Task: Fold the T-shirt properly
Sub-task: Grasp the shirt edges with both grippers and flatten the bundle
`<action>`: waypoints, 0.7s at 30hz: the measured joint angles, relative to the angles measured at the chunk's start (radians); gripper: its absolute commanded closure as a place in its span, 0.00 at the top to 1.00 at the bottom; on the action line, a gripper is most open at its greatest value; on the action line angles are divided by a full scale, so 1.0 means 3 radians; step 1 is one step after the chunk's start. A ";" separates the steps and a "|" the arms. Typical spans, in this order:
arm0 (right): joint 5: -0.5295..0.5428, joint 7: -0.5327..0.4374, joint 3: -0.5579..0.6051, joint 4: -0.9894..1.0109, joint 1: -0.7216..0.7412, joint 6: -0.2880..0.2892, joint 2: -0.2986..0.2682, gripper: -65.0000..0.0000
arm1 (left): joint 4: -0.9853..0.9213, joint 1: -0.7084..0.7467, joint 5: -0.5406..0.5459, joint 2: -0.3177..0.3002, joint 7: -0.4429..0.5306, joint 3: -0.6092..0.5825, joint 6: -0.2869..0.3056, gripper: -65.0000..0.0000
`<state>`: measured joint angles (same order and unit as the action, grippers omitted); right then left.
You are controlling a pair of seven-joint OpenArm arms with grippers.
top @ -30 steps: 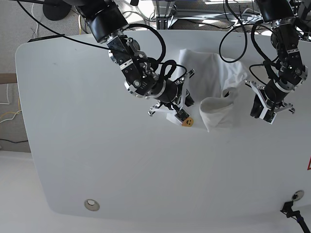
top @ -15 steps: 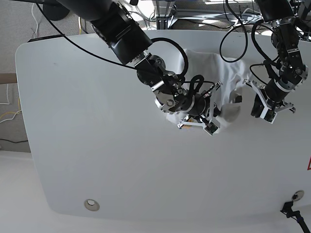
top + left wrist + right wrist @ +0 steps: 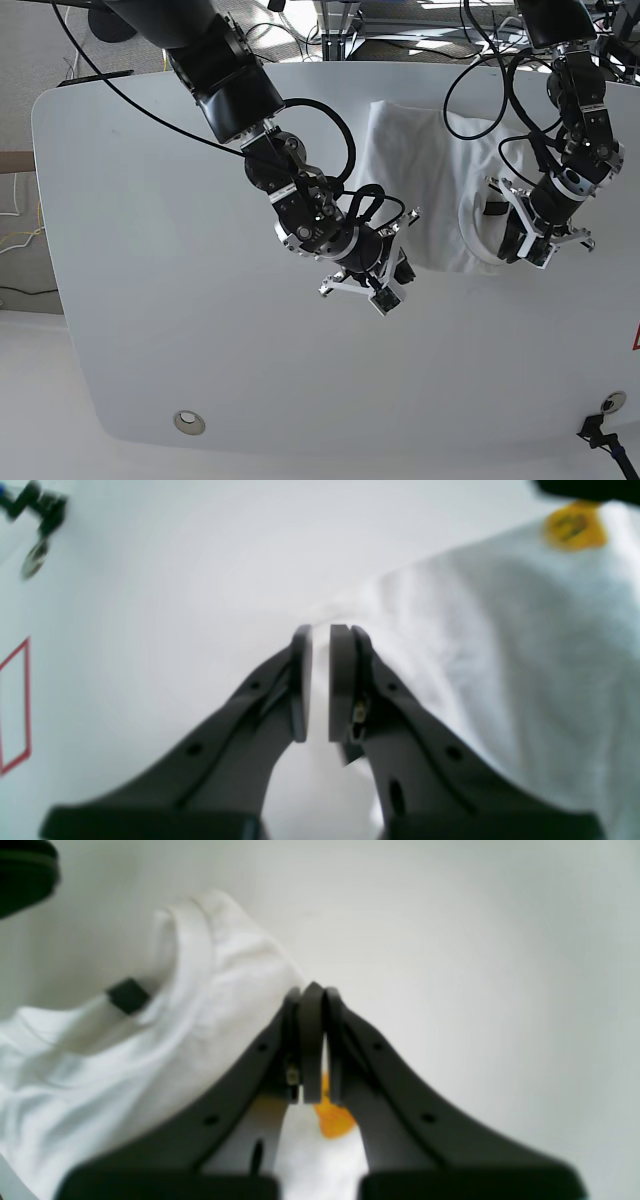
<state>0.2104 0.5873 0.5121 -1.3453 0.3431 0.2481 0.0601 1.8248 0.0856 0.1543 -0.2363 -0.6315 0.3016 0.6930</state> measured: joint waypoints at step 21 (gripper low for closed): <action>0.0053 -0.0462 -0.0015 0.0243 -0.0502 0.0046 -0.0276 0.00 | -0.0806 0.0193 -0.0404 0.0127 0.0065 -0.0323 0.0027 0.07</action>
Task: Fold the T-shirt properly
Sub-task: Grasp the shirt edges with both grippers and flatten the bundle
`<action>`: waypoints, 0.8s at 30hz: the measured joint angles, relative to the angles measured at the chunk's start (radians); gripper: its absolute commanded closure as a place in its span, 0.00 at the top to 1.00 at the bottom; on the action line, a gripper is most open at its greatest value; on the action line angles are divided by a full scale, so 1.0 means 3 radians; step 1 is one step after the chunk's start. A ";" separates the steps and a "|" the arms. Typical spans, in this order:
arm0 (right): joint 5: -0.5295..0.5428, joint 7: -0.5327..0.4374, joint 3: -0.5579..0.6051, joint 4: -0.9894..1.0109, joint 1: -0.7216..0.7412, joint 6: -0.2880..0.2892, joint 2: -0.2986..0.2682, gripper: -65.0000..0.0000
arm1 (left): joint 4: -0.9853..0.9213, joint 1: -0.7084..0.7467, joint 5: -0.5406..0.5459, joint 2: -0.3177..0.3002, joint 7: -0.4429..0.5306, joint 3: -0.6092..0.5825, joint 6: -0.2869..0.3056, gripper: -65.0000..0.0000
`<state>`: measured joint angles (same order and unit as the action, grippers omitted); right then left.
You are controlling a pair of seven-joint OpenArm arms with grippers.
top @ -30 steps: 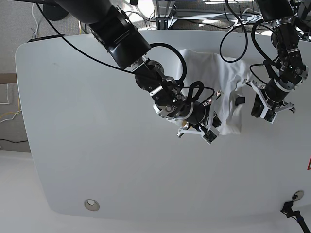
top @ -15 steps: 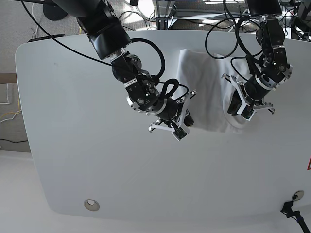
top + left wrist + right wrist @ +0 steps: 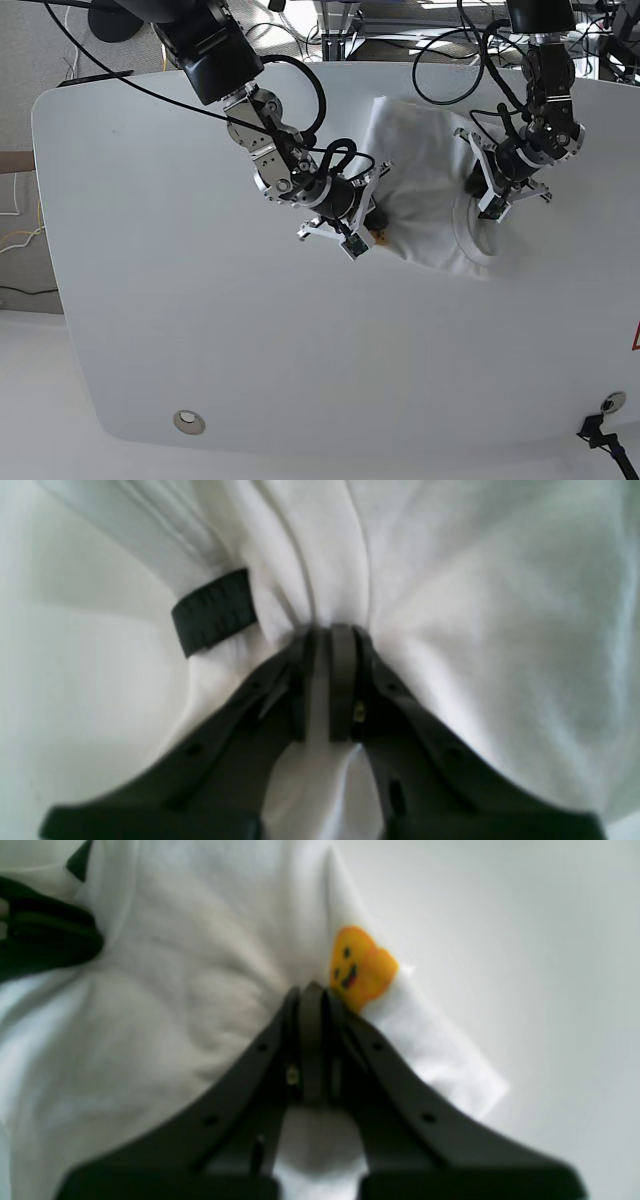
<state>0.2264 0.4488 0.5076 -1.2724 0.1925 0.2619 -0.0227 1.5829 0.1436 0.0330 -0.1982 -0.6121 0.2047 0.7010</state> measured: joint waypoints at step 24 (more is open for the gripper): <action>-0.0032 0.0177 -0.0401 -0.0991 -0.0291 -0.0038 -0.0322 0.00 | 0.0398 -0.0551 -0.0015 -0.0038 -0.0037 -0.0418 -0.0017 0.07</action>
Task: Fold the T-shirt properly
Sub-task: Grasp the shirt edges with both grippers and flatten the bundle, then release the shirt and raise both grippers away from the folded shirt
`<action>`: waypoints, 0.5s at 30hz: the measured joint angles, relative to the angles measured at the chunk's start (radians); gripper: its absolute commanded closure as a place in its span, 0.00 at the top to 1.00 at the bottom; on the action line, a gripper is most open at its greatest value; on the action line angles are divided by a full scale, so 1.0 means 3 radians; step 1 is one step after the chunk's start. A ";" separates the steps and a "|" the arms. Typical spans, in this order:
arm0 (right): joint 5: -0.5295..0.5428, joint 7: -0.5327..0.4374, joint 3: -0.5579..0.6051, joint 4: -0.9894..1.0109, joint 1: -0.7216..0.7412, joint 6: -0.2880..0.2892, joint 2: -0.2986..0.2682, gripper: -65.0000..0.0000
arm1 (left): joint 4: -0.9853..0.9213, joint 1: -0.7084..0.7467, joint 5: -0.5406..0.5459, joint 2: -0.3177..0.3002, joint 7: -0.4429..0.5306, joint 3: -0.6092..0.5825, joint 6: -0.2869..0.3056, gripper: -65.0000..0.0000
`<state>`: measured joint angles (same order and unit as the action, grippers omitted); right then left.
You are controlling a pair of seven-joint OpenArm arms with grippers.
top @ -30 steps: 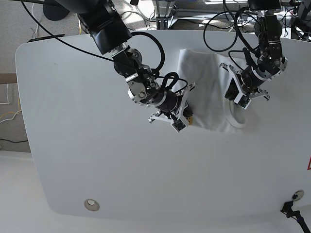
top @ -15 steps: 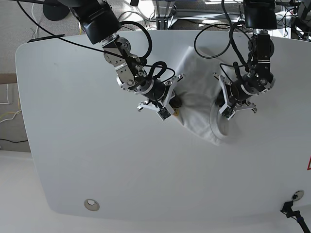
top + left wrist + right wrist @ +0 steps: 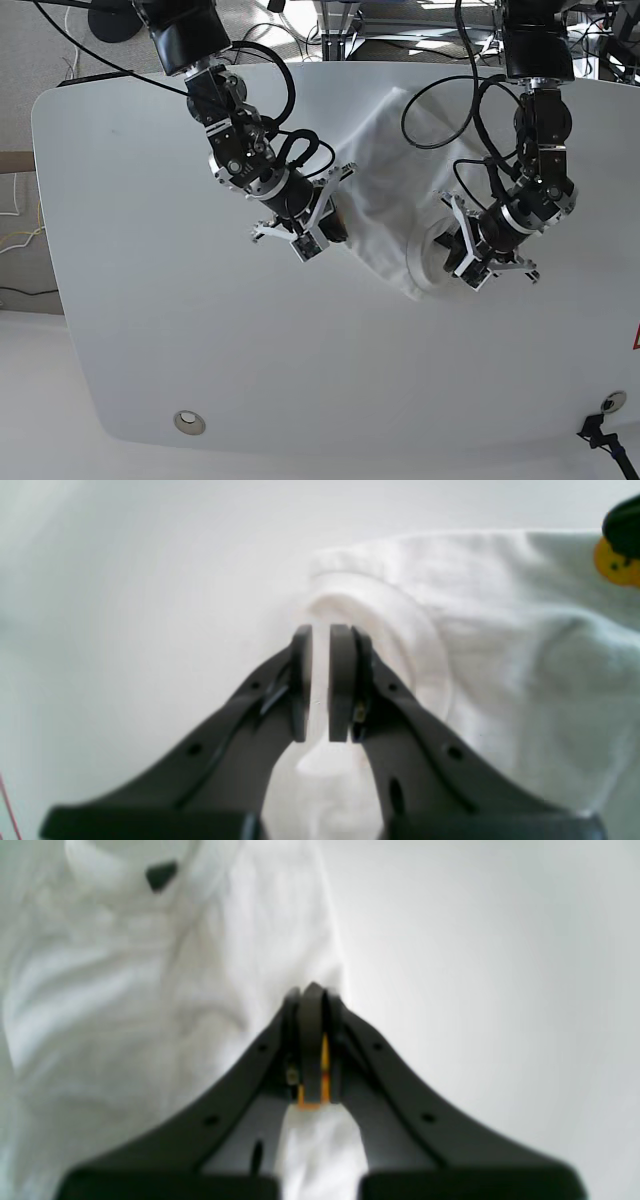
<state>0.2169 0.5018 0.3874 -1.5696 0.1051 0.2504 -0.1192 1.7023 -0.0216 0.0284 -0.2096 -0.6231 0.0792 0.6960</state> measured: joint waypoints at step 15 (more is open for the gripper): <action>-0.0014 -0.0145 0.0017 0.1143 0.0483 0.0032 0.0535 0.00 | -0.0033 0.0740 -0.0008 0.0242 0.0027 0.0258 0.0013 0.06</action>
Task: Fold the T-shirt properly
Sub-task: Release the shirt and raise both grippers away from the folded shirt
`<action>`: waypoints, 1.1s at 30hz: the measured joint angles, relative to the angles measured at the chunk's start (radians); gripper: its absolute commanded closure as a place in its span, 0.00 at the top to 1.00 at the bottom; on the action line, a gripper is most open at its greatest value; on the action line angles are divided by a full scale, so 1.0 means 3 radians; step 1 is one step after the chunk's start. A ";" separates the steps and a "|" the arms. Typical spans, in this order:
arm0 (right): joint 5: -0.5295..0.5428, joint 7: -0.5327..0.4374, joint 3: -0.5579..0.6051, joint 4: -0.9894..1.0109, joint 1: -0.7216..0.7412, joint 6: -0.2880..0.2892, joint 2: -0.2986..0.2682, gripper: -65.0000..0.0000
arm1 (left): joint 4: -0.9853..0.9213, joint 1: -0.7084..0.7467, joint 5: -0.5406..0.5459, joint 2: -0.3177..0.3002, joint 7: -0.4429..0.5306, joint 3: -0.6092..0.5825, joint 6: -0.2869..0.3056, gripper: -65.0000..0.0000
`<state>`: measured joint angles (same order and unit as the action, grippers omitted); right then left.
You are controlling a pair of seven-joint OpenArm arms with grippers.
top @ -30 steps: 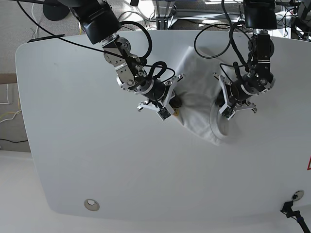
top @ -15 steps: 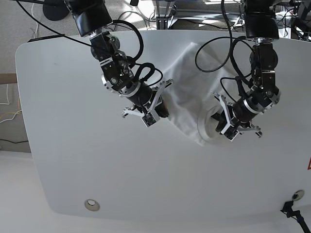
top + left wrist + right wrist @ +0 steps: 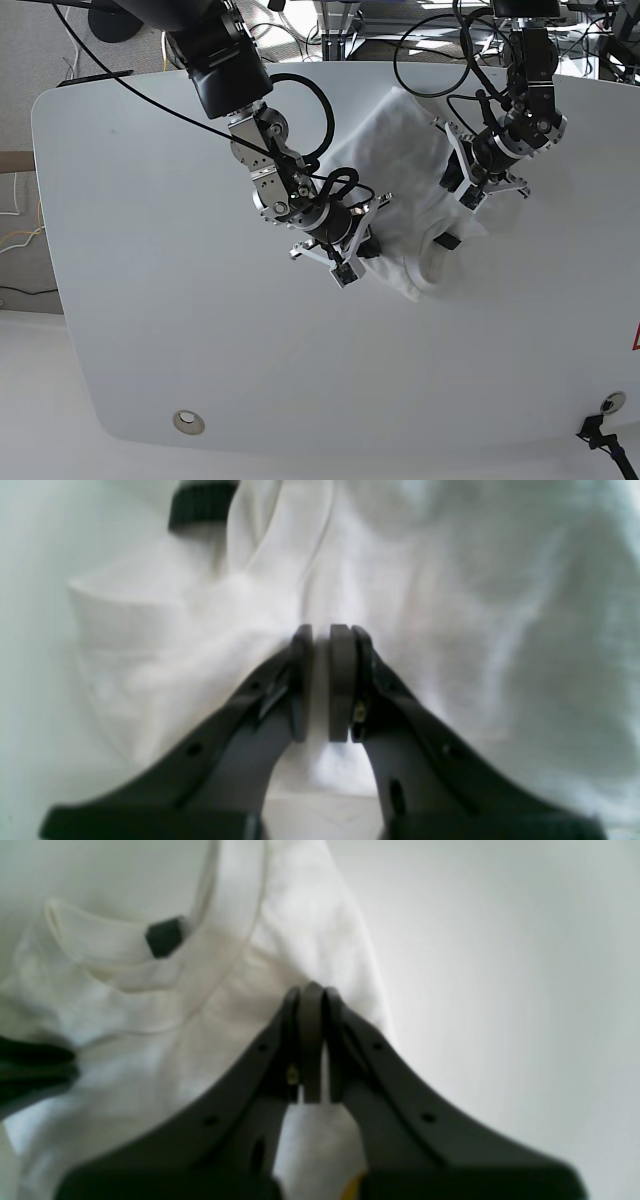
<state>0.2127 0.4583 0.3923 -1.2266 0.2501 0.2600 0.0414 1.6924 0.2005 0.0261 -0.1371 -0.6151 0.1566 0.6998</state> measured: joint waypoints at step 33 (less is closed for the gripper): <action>-0.0139 -0.0238 -0.0708 -0.1397 -0.1012 -0.0031 -0.0964 0.00 | -0.0165 -0.0408 -0.0015 -0.0056 0.0712 -0.0071 -0.0010 0.06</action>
<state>0.1711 0.3870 0.1799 -1.6459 -0.0536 0.2508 -0.2478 1.6428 0.0780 0.0216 -0.1539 -0.4015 0.1352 0.6968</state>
